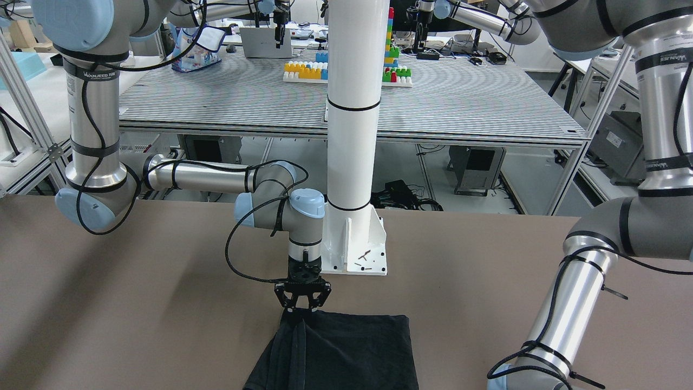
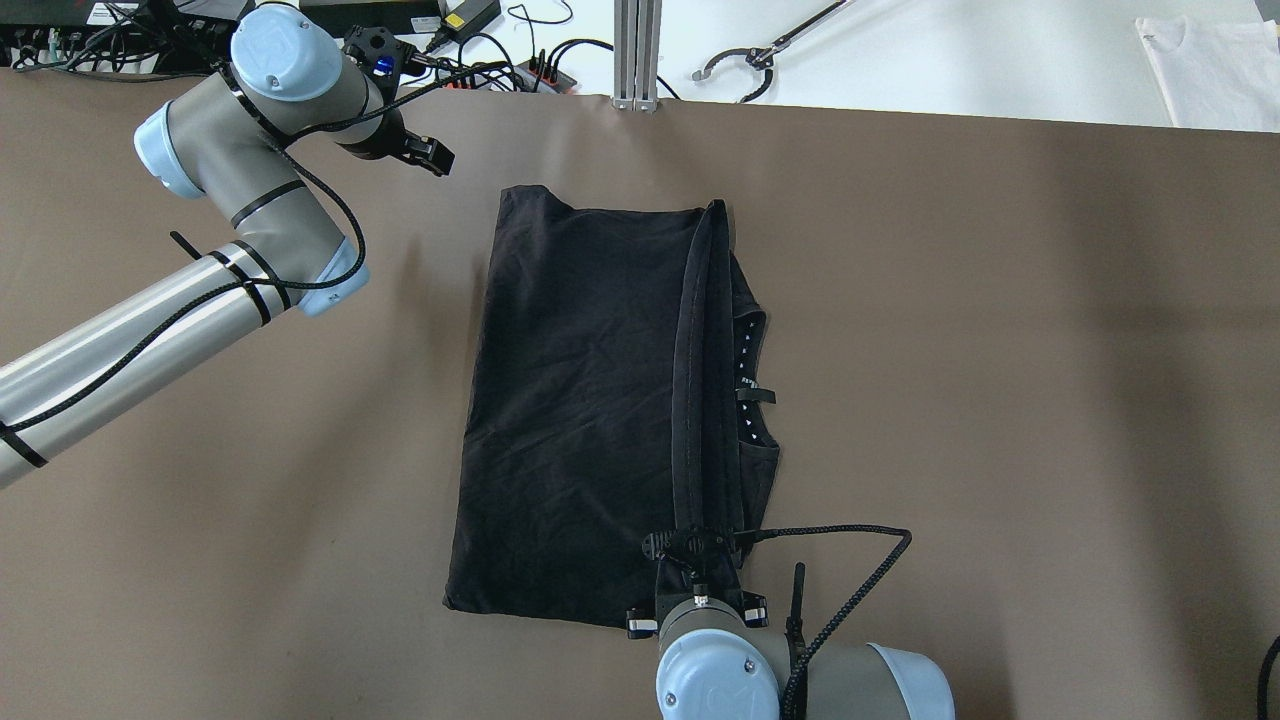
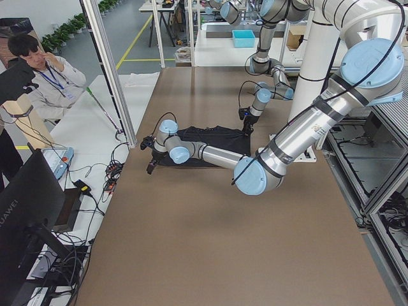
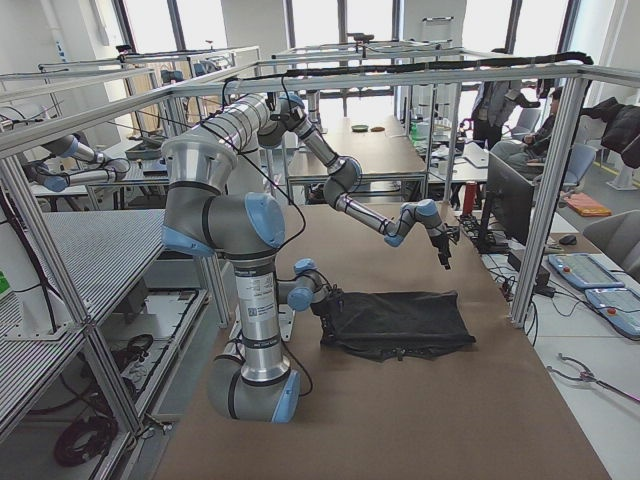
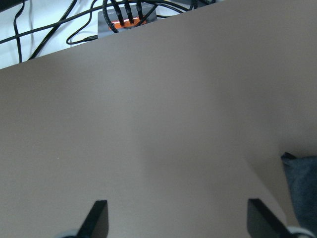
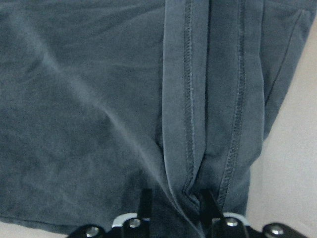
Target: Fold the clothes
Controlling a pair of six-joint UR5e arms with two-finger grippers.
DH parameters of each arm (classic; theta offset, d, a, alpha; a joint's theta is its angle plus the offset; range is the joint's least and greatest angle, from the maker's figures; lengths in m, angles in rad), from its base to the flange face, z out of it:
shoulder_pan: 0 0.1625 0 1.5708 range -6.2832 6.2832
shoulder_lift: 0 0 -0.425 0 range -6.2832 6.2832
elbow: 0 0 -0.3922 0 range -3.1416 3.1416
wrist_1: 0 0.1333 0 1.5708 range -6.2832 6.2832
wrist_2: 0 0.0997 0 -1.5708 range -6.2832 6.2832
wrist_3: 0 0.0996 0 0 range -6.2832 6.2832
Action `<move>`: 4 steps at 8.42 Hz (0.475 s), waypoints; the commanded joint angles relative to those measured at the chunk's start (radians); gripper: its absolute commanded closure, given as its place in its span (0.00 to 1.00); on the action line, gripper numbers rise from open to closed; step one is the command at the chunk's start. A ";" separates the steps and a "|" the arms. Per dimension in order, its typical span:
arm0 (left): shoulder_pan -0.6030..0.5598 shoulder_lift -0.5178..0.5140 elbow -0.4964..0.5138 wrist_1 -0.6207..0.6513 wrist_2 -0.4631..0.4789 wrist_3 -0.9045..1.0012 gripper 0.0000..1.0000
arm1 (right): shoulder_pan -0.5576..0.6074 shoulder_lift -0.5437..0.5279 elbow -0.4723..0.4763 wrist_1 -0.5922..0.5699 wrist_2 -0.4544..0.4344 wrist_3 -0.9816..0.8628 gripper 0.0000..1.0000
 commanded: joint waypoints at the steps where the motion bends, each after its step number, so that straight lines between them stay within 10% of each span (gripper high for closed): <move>1: 0.000 0.006 -0.006 0.000 0.000 0.000 0.00 | -0.001 -0.007 -0.002 0.002 0.001 -0.055 0.75; 4: 0.003 0.011 -0.006 0.000 0.000 0.002 0.00 | 0.010 -0.022 0.007 0.010 0.001 -0.072 1.00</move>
